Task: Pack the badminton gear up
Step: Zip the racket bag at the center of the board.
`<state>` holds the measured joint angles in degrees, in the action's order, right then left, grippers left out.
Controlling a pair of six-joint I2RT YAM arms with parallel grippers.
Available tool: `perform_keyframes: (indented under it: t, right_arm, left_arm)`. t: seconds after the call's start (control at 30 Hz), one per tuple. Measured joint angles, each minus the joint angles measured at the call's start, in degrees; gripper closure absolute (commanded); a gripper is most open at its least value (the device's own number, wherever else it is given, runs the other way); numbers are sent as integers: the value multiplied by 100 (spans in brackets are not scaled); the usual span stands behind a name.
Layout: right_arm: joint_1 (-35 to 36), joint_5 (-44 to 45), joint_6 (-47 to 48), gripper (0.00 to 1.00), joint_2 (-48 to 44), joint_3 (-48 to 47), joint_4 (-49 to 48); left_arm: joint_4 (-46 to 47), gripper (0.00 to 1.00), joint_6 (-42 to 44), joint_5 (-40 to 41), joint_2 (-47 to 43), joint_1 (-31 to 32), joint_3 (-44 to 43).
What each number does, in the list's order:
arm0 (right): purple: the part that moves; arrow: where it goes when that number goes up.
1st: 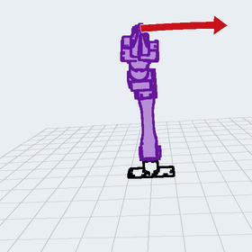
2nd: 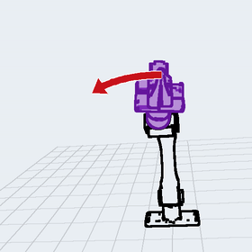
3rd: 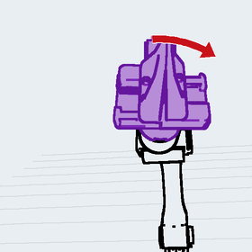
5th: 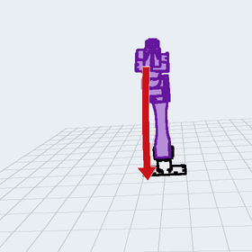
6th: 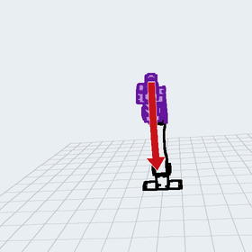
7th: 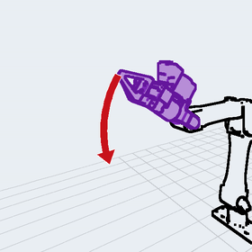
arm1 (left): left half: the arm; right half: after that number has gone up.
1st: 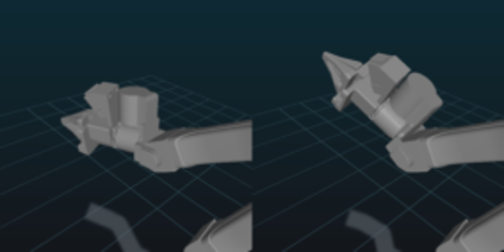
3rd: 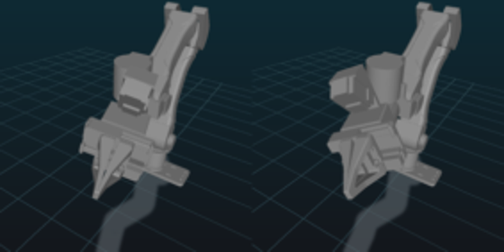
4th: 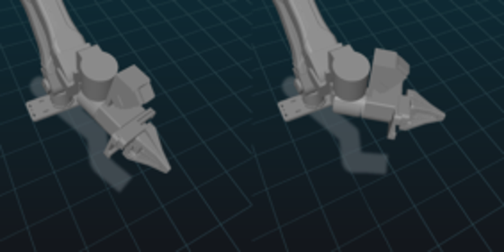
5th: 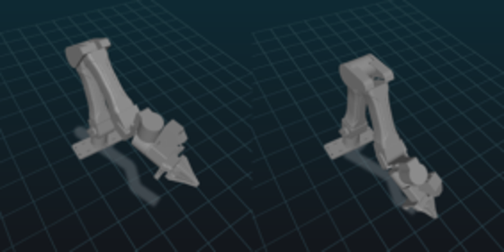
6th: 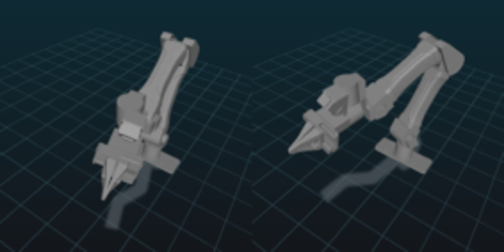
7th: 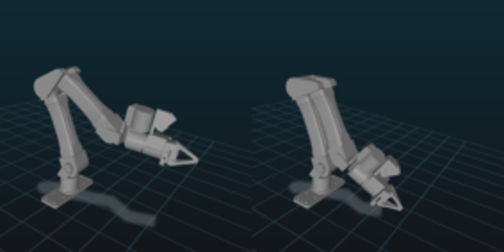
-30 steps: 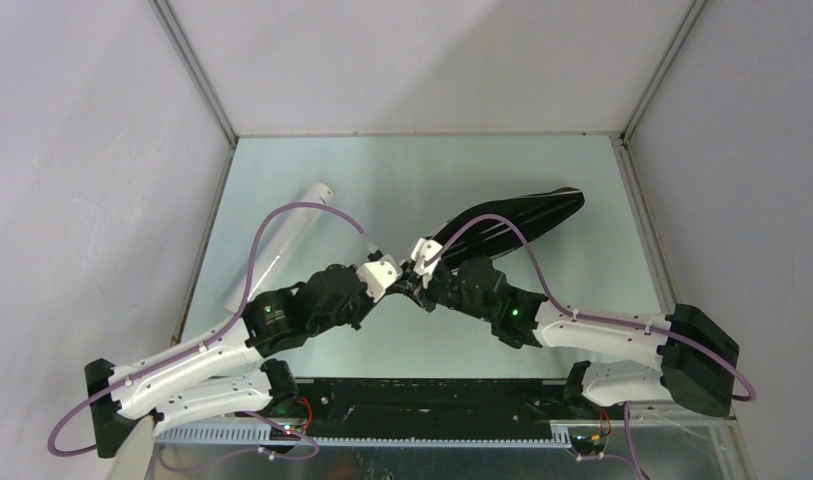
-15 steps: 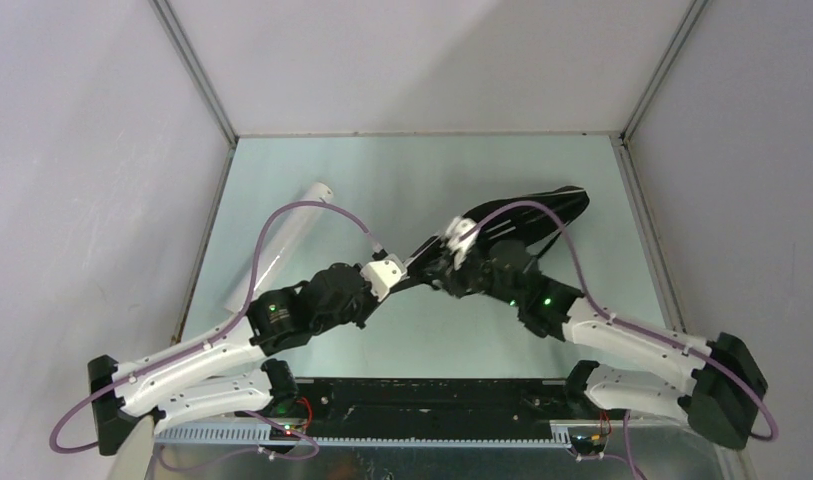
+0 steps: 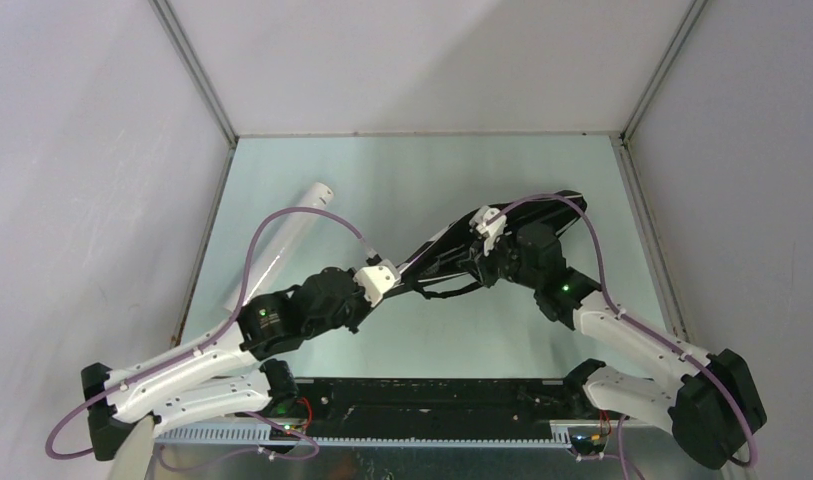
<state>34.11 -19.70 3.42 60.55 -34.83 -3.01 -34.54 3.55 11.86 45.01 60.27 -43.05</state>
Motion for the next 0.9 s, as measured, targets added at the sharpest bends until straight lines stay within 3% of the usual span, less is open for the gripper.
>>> perform_keyframes:
  t: [0.2, 0.27, 0.4, 0.53, 0.73, 0.9]
  right_arm:
    - [501, -232, 76, 51, -186, 0, -363]
    - [826, -153, 299, 48, -402, 0, -376]
    - [1440, 177, 723, 47, -905, 0, -496]
    - [1552, 693, 684, 51, -1182, 13, -850]
    - [1596, 1095, 205, 57, -1117, 240, -1322]
    - [1753, 1163, -7, 59, -874, 540, -1375]
  left_arm:
    - [7, 100, 2, 162, 28, 11, -20]
    - [55, 100, 42, 348, -22, 15, -31]
    - [321, 100, 378, 828, -470, 17, 79]
    - [809, 100, 999, 1305, -772, 190, 354]
    - [1209, 100, 1491, 1611, 240, 560, 98]
    - [1364, 100, 1539, 1648, 365, 691, 109]
